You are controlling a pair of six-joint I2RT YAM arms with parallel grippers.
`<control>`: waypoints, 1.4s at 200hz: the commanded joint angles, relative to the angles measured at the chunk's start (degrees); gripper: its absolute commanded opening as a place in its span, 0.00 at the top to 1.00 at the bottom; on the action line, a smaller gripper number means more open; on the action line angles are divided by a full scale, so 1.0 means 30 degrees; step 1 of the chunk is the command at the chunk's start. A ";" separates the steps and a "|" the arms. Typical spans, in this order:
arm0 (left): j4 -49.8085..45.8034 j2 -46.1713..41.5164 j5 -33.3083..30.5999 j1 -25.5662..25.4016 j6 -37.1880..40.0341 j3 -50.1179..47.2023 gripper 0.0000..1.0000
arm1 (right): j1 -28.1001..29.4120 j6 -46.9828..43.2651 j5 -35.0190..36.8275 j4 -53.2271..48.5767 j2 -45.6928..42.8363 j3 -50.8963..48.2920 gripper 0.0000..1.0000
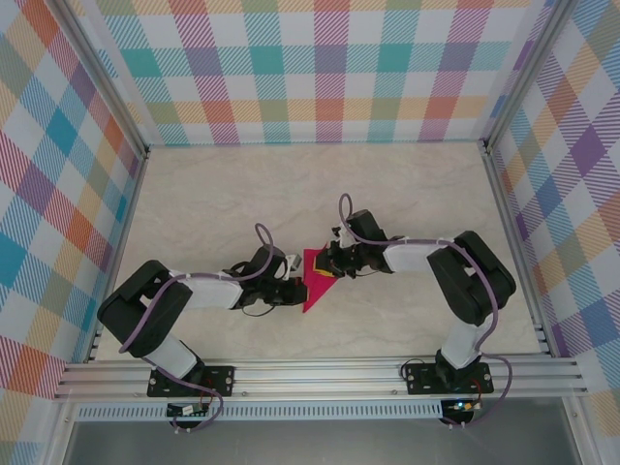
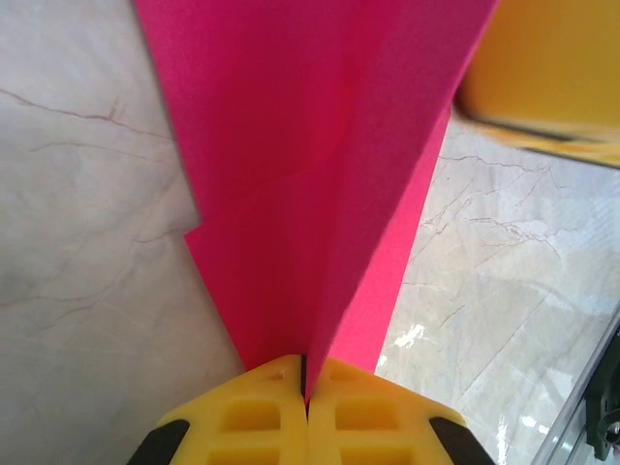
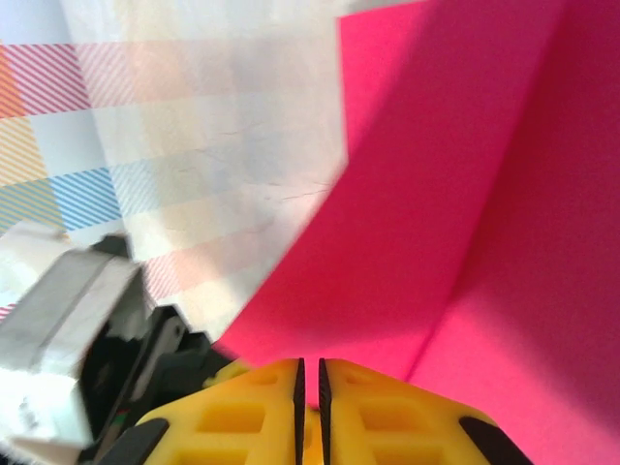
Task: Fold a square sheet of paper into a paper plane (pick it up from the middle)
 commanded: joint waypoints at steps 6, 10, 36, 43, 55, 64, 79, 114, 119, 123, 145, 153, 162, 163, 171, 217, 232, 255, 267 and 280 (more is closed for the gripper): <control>-0.1649 0.0192 0.1130 0.0520 0.1388 0.0504 1.00 | -0.0054 -0.0352 -0.0260 0.0157 -0.0890 -0.0664 0.85; -0.1892 0.0179 0.1144 0.0521 0.1580 0.0671 1.00 | -0.0053 -0.0290 -0.0216 0.0246 -0.0990 -0.0774 0.85; -0.3181 0.0431 0.1314 0.0663 0.2795 0.1505 1.00 | -0.0053 -0.0088 -0.1027 0.0775 -0.0943 -0.0824 0.84; -0.3509 0.0569 0.1393 0.0739 0.3080 0.1721 1.00 | -0.0053 -0.0001 -0.1153 0.0840 -0.0932 -0.0802 0.84; -0.4091 0.0846 0.1565 0.0785 0.3565 0.2144 1.00 | -0.0053 0.0248 -0.1145 0.1072 -0.1052 -0.0935 0.83; -0.4439 0.1048 0.1768 0.0783 0.3846 0.2436 1.00 | -0.0038 0.0282 -0.1114 0.1079 -0.1098 -0.0931 0.83; -0.4266 0.1264 0.2035 0.0792 0.3688 0.2504 1.00 | -0.0036 0.0308 -0.1401 0.1095 -0.0902 -0.0761 0.82; -0.2849 0.1565 0.1850 0.0814 0.2458 0.1798 1.00 | -0.0039 0.0308 -0.1429 0.1083 0.0262 0.0004 0.82; -0.2626 0.1565 0.1937 0.0805 0.2270 0.1706 1.00 | -0.0050 0.0312 -0.1412 0.1075 0.0409 0.0121 0.82; -0.2453 0.1550 0.1983 0.0810 0.2165 0.1612 1.00 | -0.0016 0.0286 -0.1412 0.1093 0.0523 0.0229 0.82; -0.2129 0.1401 0.1945 0.0818 0.1895 0.1306 1.00 | -0.0045 0.0210 -0.1527 0.1002 0.1202 0.0854 0.83; -0.2233 0.1377 0.2010 0.0806 0.1975 0.1276 1.00 | -0.0053 0.0193 -0.1587 0.0993 0.1415 0.1011 0.83; -0.2412 0.1367 0.2115 0.0793 0.2115 0.1304 1.00 | -0.0053 0.0096 -0.1525 0.0771 0.1523 0.1211 0.83; -0.2431 0.1380 0.2114 0.0804 0.2134 0.1305 1.00 | -0.0053 0.0087 -0.1513 0.0720 0.1538 0.1233 0.83; -0.2577 0.1393 0.2155 0.0806 0.2262 0.1305 1.00 | -0.0053 -0.0064 -0.1173 0.0189 0.1650 0.1410 0.83; -0.2948 0.1538 0.1909 0.0809 0.2343 0.1275 1.00 | -0.0067 -0.0349 -0.0591 -0.0710 0.2650 0.1959 0.83; -0.2965 0.1496 0.1830 0.0803 0.2229 0.1245 1.00 | -0.0082 -0.0304 -0.0872 -0.0360 0.2951 0.2044 0.83; -0.2905 0.1540 0.1928 0.0811 0.2001 0.1259 1.00 | -0.0082 -0.0396 -0.1027 -0.0146 0.3177 0.2184 0.83; -0.2863 0.1511 0.1885 0.0812 0.1941 0.1244 1.00 | -0.0076 -0.0449 -0.1064 -0.0203 0.3240 0.2248 0.83; -0.2912 0.1517 0.1835 0.0800 0.1894 0.1297 1.00 | -0.0082 -0.0563 -0.0895 -0.0550 0.3331 0.2332 0.83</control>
